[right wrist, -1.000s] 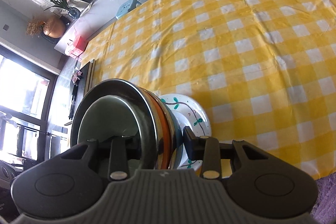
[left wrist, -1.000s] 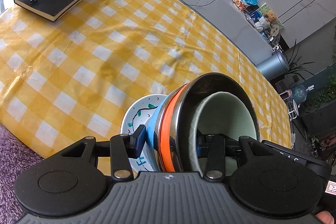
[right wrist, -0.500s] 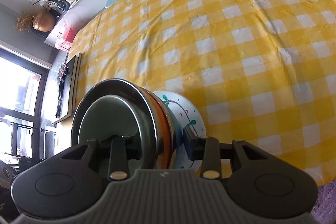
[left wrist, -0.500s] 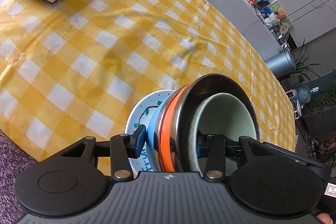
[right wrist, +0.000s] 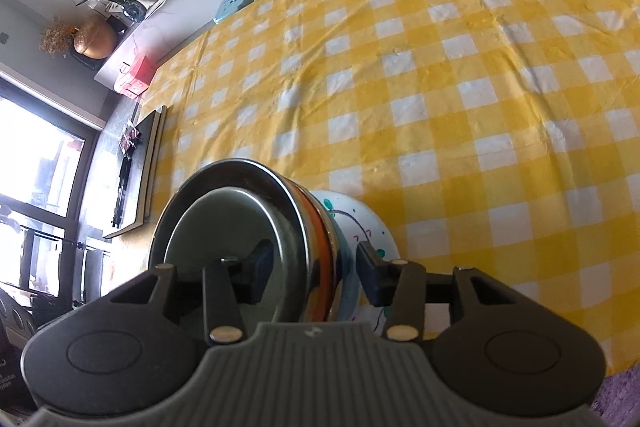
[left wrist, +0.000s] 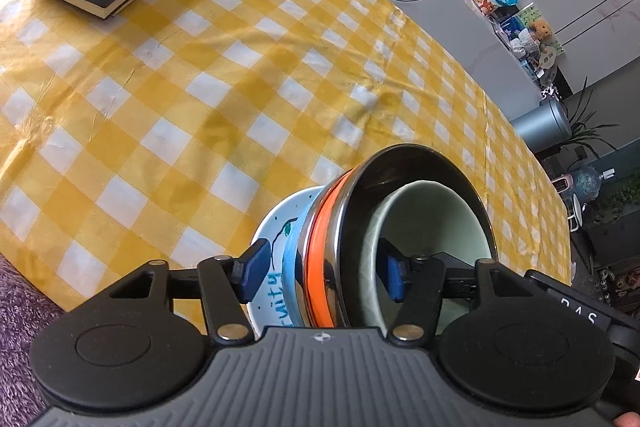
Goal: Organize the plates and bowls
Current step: 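Open both grippers and raise them away from the bowl stack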
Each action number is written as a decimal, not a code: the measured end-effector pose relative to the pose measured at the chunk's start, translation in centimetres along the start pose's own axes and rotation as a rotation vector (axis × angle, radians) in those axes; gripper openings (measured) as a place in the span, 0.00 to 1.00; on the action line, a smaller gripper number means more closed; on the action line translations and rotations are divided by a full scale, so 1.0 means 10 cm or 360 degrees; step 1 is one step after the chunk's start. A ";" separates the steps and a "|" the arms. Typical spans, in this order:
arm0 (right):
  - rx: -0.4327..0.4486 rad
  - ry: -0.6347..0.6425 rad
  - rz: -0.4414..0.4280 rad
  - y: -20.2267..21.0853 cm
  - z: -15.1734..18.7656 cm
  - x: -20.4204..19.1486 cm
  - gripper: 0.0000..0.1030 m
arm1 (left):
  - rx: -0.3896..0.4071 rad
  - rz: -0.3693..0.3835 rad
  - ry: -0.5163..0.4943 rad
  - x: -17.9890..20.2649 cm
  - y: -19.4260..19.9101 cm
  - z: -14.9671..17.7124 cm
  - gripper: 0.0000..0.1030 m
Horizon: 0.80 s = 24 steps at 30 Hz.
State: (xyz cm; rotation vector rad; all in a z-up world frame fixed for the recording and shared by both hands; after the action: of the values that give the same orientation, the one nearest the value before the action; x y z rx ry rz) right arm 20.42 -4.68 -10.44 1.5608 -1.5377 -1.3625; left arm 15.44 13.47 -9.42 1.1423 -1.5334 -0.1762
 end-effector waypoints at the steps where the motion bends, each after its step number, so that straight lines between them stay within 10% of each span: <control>1: 0.0007 0.0021 0.0012 0.01 0.00 -0.02 0.56 | 0.0006 -0.0002 -0.0012 0.01 0.02 0.00 0.70; 10: 0.0058 0.0052 0.0025 0.22 0.09 0.04 0.59 | 0.0194 -0.0010 -0.0125 0.18 0.40 0.04 0.73; 24: 0.0650 0.0293 0.0065 1.27 0.52 0.18 0.59 | 0.0643 -0.0214 -0.0867 0.95 1.22 0.61 0.68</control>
State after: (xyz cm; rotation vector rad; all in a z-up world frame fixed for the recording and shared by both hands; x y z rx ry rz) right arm 10.50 -7.43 -1.17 1.8234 -1.7954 -0.8876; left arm 5.00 10.05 3.00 1.6091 -2.0321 -0.2947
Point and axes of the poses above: each gripper's, at about its wrist camera, not at the fingertips, and y roughly against the way its jaws point, x to its right, z to its underside, the point moved 5 cm from there along -y, roughly the way its jaws point, and after that the axes turned 15 degrees about z, right-handed, at the moved point
